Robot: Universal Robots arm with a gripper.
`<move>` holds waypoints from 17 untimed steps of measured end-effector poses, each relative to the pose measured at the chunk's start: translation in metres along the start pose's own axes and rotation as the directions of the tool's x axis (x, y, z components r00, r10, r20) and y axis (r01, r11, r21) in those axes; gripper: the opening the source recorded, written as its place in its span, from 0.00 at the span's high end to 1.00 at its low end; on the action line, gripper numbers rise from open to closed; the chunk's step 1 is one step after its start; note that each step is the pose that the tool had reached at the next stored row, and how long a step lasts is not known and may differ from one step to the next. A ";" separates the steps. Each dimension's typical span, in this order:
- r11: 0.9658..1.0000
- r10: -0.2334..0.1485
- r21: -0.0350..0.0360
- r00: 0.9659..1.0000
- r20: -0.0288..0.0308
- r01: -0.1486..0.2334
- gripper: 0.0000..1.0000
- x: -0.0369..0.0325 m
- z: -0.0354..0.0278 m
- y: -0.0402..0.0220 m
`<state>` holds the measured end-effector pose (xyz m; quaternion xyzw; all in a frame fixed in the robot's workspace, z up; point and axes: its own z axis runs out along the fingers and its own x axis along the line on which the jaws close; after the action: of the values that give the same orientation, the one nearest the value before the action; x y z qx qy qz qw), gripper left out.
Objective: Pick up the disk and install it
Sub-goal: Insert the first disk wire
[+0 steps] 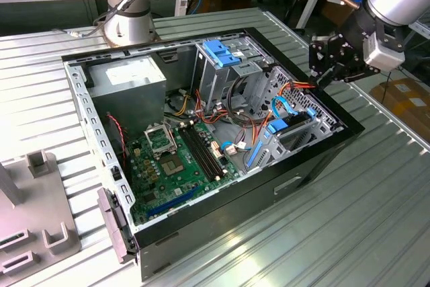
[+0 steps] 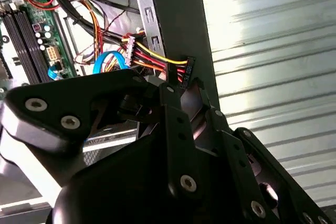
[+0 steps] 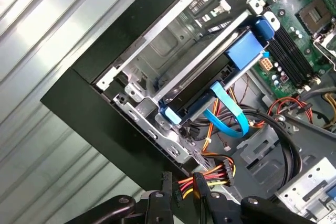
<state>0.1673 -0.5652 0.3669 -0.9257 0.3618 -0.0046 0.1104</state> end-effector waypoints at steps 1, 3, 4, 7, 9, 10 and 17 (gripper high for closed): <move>0.999 -0.032 0.005 0.999 -0.001 0.032 0.70 0.0000 0.0003 0.0001; 0.998 -0.067 0.009 0.998 -0.001 0.067 0.70 0.0001 0.0008 0.0002; 0.997 -0.082 0.008 0.997 0.001 0.082 0.70 0.0000 0.0008 0.0003; 0.996 -0.087 0.008 0.996 0.002 0.087 0.70 0.0000 0.0009 0.0002; 0.996 -0.087 0.007 0.996 0.002 0.087 0.70 -0.0001 -0.0011 -0.0002; 0.996 -0.087 0.006 0.996 0.001 0.087 0.70 -0.0003 -0.0039 -0.0008; 0.994 -0.109 0.005 0.994 0.003 0.109 0.70 0.0010 -0.0046 -0.0023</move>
<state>0.1692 -0.5652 0.3718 -0.9438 0.3104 -0.0099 0.1129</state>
